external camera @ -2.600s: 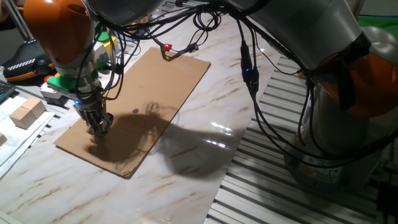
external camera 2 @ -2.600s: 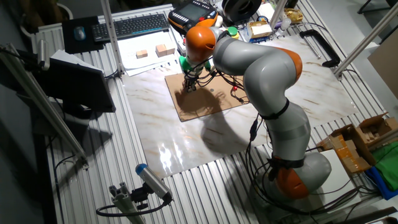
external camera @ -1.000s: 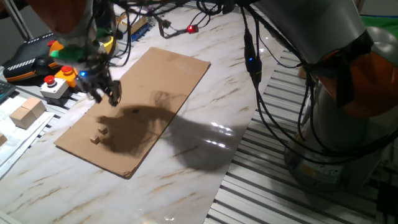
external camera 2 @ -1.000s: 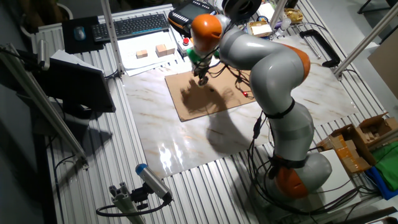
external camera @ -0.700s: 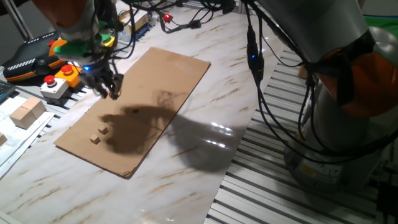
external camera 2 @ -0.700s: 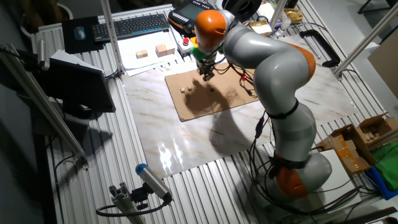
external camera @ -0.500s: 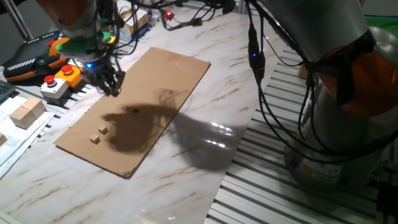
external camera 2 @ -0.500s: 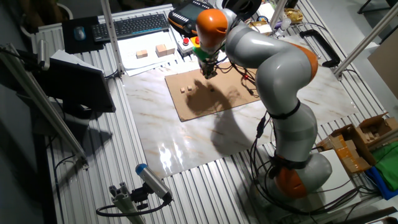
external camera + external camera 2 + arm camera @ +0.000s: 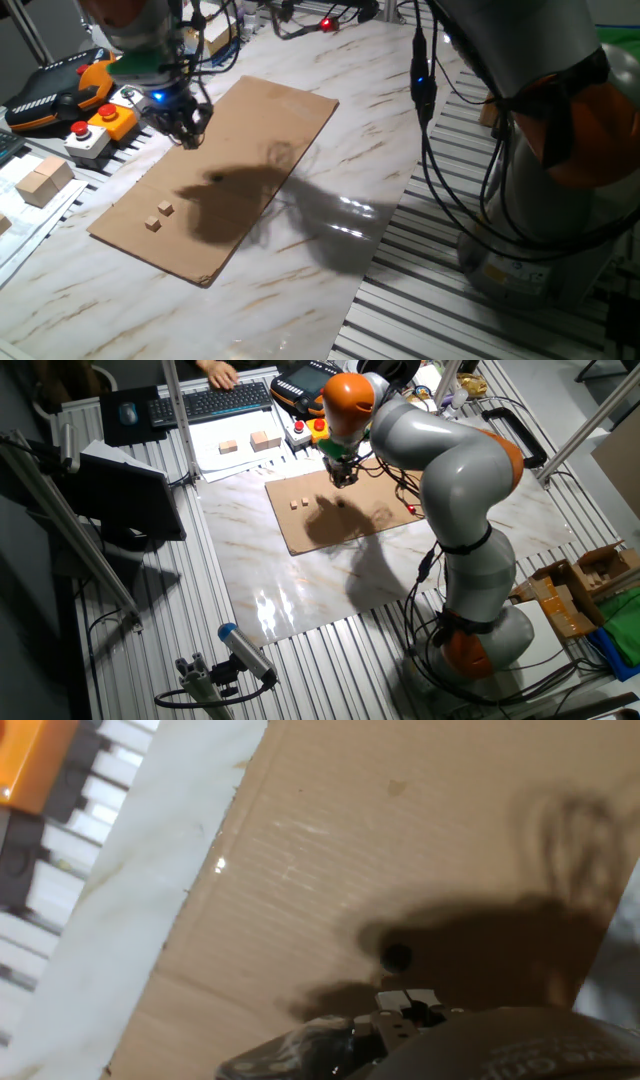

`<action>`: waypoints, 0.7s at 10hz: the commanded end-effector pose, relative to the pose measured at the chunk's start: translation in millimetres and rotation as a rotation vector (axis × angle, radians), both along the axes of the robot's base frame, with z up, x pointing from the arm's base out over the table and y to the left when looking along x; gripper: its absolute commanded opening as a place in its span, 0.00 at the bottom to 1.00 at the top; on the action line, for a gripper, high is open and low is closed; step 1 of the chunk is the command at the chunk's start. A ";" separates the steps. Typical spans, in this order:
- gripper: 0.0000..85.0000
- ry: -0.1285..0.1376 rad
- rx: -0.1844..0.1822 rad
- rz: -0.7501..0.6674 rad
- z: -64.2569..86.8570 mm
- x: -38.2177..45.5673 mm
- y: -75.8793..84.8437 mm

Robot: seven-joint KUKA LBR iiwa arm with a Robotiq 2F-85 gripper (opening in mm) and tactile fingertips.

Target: Use the gripper to push the small block from left to right

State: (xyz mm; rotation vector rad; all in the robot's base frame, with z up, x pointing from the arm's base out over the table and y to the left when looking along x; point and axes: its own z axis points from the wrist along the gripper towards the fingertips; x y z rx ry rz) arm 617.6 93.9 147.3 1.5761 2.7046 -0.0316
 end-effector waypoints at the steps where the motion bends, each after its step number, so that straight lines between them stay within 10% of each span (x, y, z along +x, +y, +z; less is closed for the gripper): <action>1: 0.01 -0.002 0.000 0.358 1.0 -1.1 -2.2; 7: 0.01 -0.002 0.004 0.427 2.5 -2.4 -6.9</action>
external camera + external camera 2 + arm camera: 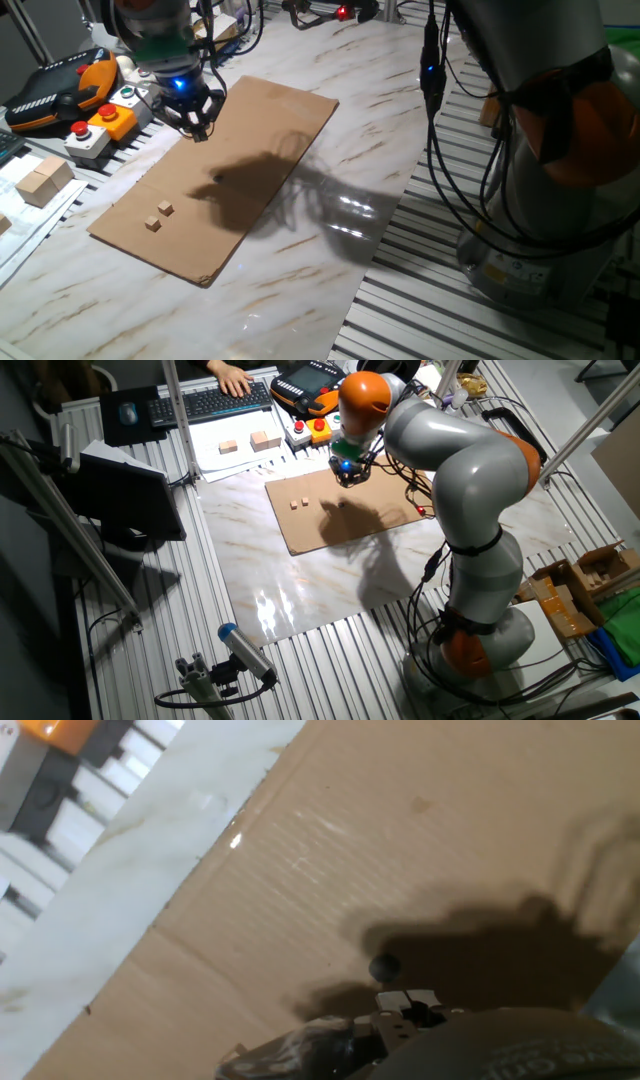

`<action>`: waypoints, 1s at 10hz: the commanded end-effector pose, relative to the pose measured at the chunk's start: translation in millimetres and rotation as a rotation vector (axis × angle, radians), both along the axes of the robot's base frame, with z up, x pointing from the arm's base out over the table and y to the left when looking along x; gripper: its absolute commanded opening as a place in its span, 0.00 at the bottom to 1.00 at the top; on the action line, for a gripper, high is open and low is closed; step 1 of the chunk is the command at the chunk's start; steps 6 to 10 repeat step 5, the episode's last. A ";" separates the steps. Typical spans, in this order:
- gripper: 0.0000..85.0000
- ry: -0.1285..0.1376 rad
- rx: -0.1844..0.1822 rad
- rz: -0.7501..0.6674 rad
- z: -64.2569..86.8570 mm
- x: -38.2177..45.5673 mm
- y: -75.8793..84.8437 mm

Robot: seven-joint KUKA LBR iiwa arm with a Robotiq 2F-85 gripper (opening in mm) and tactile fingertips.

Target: Use the gripper to push the small block from left to right

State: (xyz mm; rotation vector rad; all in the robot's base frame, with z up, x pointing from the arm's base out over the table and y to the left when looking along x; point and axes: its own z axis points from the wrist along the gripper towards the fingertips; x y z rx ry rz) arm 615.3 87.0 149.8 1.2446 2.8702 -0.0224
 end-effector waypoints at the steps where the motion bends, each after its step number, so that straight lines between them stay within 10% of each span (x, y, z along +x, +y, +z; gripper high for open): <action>1: 0.01 0.000 0.000 0.193 0.0 0.1 -0.1; 10: 0.01 0.002 0.014 0.192 -0.6 1.0 0.3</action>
